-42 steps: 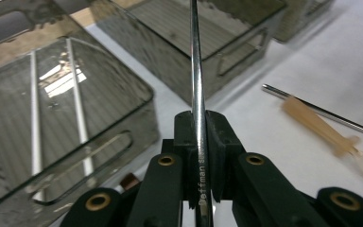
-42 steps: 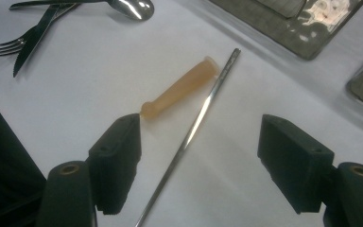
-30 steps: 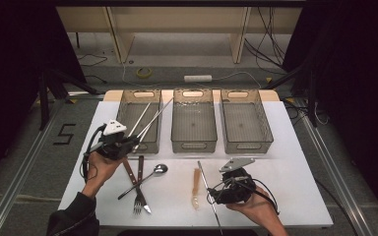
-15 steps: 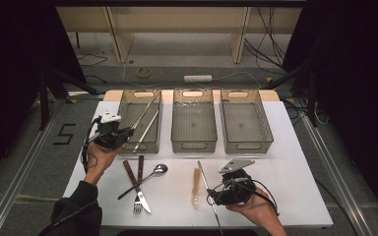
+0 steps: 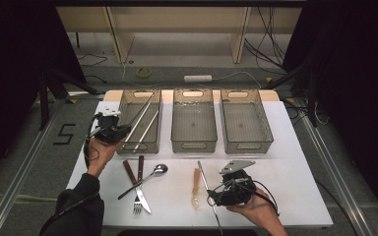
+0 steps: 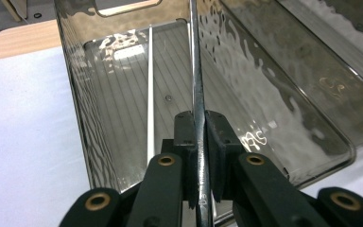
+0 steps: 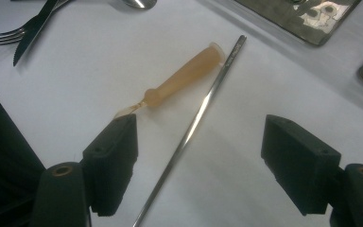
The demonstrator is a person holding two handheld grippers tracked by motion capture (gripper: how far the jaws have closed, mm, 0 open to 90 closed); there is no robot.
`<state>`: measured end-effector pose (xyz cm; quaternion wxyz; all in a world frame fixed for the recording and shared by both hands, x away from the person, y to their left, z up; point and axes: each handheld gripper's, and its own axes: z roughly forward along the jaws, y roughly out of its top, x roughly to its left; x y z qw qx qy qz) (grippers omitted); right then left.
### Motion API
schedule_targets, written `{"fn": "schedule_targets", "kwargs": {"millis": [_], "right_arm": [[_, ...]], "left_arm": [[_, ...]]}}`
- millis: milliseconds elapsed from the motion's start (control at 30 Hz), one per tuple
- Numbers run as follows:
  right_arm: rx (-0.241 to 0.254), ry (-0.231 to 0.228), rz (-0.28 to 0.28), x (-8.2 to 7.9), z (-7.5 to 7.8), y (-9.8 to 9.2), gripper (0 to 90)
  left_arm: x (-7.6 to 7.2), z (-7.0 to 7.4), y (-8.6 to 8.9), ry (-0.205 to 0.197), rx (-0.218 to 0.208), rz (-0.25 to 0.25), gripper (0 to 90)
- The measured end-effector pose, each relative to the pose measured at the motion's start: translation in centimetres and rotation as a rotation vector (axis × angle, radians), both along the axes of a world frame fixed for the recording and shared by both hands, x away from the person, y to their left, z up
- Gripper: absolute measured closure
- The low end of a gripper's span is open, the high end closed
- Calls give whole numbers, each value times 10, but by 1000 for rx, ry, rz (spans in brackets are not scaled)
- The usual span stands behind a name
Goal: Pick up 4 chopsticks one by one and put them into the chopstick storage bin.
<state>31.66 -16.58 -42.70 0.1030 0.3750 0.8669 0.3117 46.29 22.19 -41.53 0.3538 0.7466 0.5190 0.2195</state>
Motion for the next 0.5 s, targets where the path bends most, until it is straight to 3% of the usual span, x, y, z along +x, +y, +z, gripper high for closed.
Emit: {"fn": "schedule_targets", "kwargs": {"millis": [500], "right_arm": [[0, 3, 7, 0, 0, 0, 290]], "left_arm": [[16, -8, -6, 71, 35, 19, 827]]}}
